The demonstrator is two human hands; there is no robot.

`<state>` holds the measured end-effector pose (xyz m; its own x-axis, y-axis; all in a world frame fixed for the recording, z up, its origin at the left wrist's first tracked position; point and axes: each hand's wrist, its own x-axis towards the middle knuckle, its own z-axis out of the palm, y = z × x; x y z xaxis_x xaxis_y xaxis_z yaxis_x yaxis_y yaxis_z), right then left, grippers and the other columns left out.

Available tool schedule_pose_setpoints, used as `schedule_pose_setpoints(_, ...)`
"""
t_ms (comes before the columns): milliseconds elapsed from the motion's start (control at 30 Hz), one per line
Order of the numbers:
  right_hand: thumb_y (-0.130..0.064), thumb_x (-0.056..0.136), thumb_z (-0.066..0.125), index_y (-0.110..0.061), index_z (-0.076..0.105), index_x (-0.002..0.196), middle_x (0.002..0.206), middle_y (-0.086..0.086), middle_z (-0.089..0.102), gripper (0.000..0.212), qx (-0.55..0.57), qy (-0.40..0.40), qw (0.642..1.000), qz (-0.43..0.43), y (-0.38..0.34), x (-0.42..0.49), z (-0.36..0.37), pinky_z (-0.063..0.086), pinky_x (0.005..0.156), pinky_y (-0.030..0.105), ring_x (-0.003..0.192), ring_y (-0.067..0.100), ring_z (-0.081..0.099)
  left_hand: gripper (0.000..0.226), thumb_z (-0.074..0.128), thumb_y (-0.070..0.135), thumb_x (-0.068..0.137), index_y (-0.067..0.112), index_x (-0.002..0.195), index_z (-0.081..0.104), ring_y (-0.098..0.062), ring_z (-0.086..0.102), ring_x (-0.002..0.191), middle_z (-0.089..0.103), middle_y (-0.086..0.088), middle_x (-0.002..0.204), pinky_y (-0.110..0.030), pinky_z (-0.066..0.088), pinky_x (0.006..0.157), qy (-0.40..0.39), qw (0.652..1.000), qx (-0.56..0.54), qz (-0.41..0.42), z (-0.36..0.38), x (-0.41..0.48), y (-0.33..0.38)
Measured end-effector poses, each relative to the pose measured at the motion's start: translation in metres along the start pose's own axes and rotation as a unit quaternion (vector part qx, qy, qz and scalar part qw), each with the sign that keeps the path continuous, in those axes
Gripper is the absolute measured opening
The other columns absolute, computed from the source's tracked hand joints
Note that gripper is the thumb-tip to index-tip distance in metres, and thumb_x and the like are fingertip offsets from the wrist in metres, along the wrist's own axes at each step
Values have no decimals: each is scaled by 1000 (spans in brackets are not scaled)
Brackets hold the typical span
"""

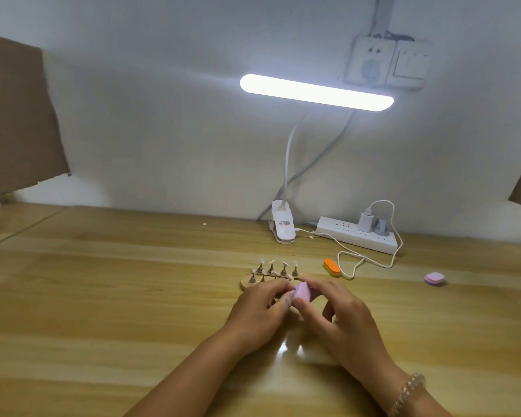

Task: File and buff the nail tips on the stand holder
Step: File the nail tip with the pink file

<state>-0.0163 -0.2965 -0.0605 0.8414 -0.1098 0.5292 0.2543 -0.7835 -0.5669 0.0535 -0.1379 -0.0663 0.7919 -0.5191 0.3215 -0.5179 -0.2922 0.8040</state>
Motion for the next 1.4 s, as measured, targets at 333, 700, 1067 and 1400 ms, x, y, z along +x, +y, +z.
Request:
schedule_pose_setpoints(333,-69,78,56,-37,68,108,94,-21,62,45,-19,3,1000,-15,-1,0,1,48,63,27,62,10,54,24,52,15,99,34,88,61,-11,61,79,64,14,84,-42,52,80,3,1000,19,-10,-3,-2,3)
schedule_pose_setpoints(700,-65,79,56,-36,67,103,89,-22,60,39,-43,29,999,18,4,3,-4,38,62,15,72,-2,53,14,56,17,100,24,94,67,7,57,60,66,18,78,-32,51,69,5,1000,16,-13,0,-1,1)
schedule_pose_setpoints(1067,-64,79,57,-42,64,116,98,-23,58,44,-17,-21,999,-26,1,-1,-1,49,63,28,62,9,54,26,53,6,97,27,101,68,-9,66,85,71,11,96,-42,56,82,1,1000,23,-21,-1,-1,5)
schedule_pose_setpoints(1400,-69,79,55,-35,68,104,96,-19,63,44,16,-18,1000,-12,1,2,0,49,63,29,69,2,57,25,57,10,97,32,89,66,-7,62,76,68,14,86,-37,54,76,17,1000,-4,-21,-1,0,1)
